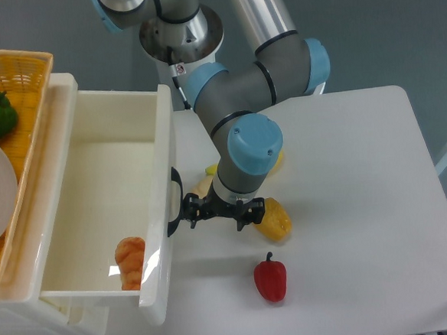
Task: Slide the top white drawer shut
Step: 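Push the drawer front with the gripper into the cabinet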
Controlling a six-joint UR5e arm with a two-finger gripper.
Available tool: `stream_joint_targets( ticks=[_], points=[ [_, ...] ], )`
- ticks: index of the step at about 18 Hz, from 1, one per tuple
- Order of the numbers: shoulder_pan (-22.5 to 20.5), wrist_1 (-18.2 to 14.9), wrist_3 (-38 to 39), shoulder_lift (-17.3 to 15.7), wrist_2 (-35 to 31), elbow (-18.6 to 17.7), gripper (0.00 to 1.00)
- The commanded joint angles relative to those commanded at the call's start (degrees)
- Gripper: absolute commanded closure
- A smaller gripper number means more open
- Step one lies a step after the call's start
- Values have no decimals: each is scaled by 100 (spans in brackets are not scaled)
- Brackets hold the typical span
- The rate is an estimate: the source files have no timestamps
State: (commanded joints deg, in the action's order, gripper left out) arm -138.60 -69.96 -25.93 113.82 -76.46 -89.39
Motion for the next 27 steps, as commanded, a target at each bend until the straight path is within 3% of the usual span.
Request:
stream_joint_targets(
  ticks=[27],
  points=[
    [369,9,264,-123,176,62,0]
  ],
)
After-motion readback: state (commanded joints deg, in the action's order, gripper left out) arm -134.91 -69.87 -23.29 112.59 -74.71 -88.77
